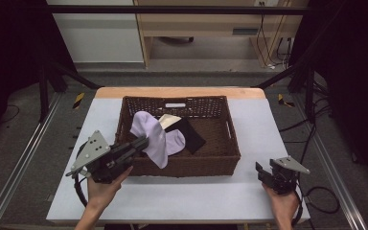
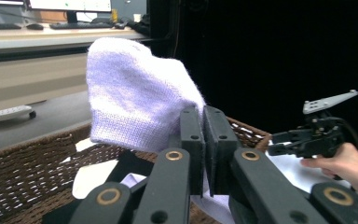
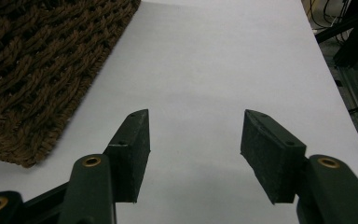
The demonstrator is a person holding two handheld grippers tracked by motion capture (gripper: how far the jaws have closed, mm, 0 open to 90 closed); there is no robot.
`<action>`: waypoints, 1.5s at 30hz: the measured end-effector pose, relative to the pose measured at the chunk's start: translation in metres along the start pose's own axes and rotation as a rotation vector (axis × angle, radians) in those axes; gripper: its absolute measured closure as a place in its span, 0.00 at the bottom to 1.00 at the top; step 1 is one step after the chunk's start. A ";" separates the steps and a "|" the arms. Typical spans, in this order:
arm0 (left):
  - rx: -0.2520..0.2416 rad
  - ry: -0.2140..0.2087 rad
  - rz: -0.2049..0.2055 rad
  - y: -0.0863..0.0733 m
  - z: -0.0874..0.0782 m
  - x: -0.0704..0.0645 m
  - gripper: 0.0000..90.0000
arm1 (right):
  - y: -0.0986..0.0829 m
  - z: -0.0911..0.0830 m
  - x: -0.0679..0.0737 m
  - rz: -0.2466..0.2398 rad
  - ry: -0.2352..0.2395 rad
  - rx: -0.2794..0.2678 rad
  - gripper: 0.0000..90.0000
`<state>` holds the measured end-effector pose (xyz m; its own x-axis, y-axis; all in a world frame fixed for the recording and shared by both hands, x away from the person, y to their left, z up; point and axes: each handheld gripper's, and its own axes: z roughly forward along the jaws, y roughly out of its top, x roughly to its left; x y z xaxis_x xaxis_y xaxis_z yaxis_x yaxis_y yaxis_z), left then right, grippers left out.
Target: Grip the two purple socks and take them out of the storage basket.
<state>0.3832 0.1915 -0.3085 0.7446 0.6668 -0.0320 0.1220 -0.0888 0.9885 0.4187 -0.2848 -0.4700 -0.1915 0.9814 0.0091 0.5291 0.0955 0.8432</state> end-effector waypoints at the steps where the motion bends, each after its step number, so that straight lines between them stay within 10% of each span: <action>1: 0.005 -0.008 0.002 -0.002 -0.003 -0.003 0.96 | 0.000 -0.001 0.000 -0.002 -0.001 -0.003 0.47; 22: 0.176 -0.054 0.007 -0.053 -0.002 -0.027 0.96 | -0.003 -0.001 0.003 -0.020 0.008 0.013 0.48; 45: 0.518 -0.108 -0.007 -0.138 0.046 -0.036 0.96 | -0.004 0.000 0.003 -0.026 0.010 0.025 0.48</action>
<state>0.3697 0.1463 -0.4509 0.8027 0.5909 -0.0806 0.4152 -0.4565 0.7869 0.4160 -0.2821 -0.4731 -0.2131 0.9770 -0.0071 0.5446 0.1248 0.8293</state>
